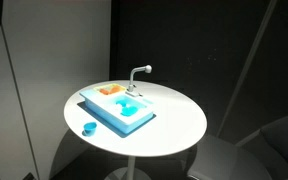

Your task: Remove the bottle from the sink and put it on the dish rack

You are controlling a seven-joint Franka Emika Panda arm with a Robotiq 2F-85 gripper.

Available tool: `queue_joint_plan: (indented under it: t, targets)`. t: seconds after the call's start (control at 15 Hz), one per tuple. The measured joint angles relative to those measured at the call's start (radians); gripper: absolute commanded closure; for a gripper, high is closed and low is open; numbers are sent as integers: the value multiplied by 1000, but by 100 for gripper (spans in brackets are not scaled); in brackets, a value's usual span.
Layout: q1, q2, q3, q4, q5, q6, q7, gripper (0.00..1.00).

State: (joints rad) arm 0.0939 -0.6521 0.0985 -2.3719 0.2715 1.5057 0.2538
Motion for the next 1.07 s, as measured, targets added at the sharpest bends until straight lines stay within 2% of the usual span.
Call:
queue_joint_plan:
  t: [1.07]
  targets:
    - [-19, 11, 5, -2, -3, 5, -6, 0]
